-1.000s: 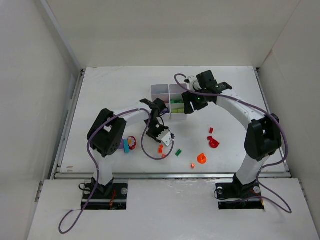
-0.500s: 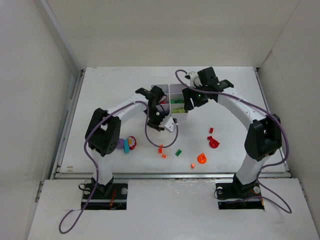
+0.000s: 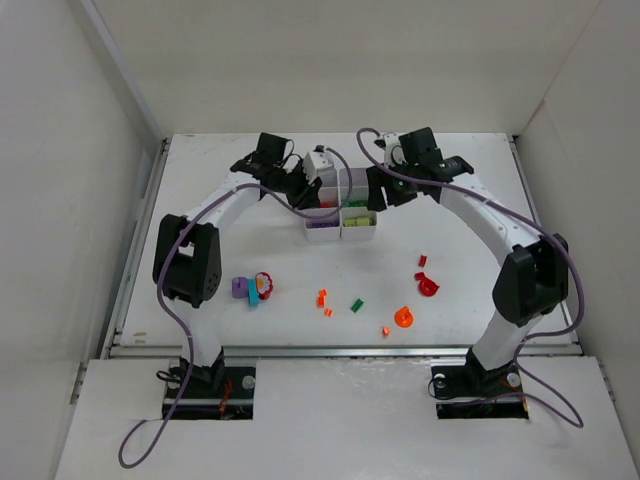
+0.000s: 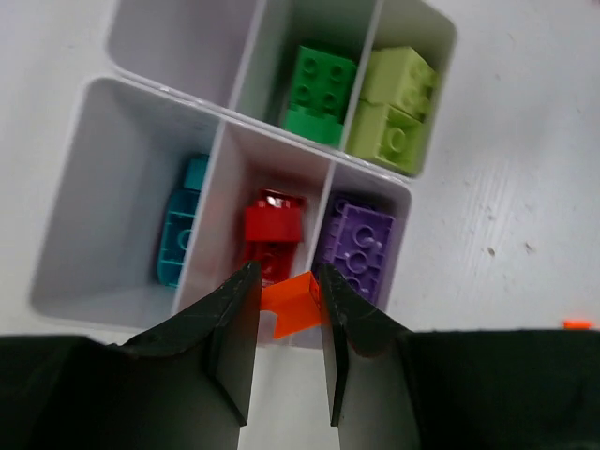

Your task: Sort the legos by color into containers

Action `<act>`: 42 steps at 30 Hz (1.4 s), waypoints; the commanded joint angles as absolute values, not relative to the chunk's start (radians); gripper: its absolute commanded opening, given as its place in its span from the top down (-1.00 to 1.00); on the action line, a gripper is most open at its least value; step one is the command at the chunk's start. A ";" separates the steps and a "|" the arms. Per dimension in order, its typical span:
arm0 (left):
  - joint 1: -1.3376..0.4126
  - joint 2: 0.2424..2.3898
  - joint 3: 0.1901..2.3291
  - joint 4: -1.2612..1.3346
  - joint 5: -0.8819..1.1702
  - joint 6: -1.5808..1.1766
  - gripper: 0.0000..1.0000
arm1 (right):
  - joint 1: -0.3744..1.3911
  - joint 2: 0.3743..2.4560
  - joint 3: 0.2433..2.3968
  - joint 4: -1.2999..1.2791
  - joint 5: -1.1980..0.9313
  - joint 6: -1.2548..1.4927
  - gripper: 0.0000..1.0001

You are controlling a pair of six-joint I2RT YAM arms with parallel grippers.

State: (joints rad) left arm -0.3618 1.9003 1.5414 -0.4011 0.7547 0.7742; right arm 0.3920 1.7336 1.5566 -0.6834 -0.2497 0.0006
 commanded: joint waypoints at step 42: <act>-0.374 1.884 1.485 -0.093 0.598 0.456 -0.06 | 0.394 1.559 1.454 -0.672 -0.179 0.048 -0.36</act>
